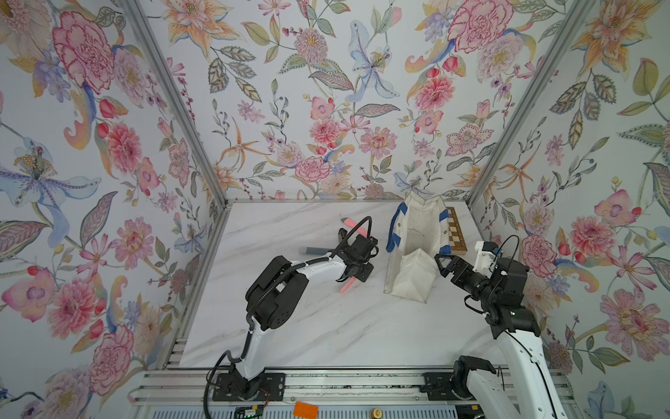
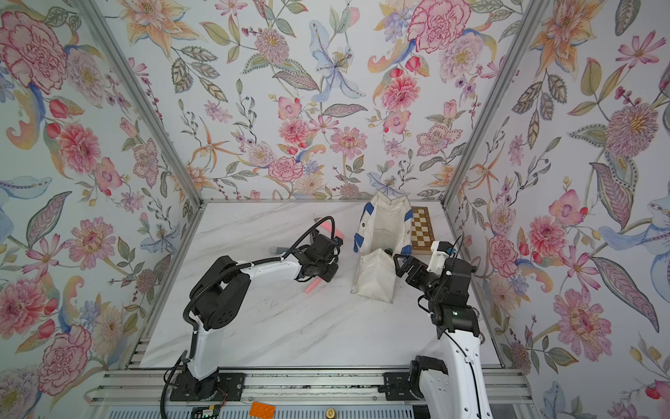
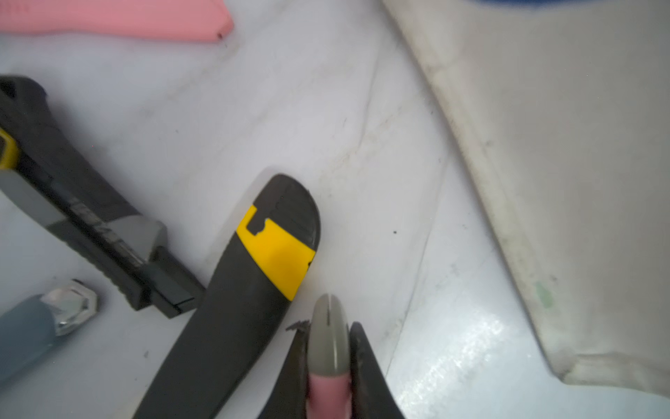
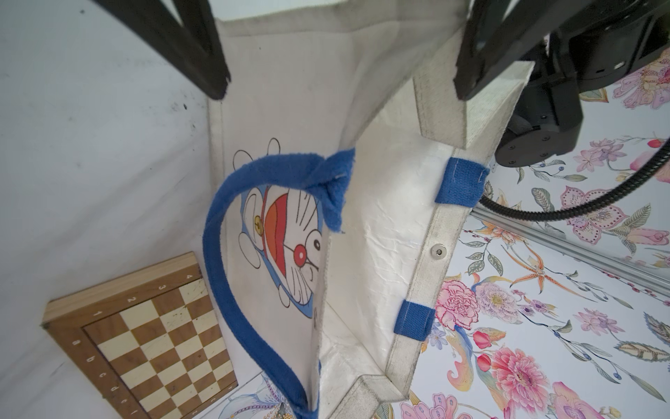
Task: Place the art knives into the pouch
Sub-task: Pick up the utility knife at the center of the board.
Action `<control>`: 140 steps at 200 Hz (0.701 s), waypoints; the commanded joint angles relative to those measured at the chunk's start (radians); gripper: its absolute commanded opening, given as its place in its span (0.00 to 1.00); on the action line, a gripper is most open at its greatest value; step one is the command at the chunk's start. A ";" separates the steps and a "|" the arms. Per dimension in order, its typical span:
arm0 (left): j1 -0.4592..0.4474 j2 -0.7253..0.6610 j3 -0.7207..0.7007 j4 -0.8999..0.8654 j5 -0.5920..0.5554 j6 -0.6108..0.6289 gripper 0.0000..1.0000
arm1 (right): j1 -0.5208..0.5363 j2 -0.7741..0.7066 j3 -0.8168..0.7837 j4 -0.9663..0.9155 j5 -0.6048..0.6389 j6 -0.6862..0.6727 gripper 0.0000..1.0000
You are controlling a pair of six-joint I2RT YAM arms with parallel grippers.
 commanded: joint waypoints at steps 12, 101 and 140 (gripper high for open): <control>-0.002 -0.094 0.218 -0.099 -0.054 0.084 0.00 | -0.008 -0.027 -0.004 0.033 0.026 -0.009 0.99; -0.006 -0.033 0.557 -0.111 0.171 0.094 0.00 | -0.008 -0.018 0.008 0.043 0.047 0.019 0.99; -0.021 0.046 0.689 -0.107 0.234 0.074 0.00 | -0.006 -0.010 0.014 0.054 0.028 0.039 0.99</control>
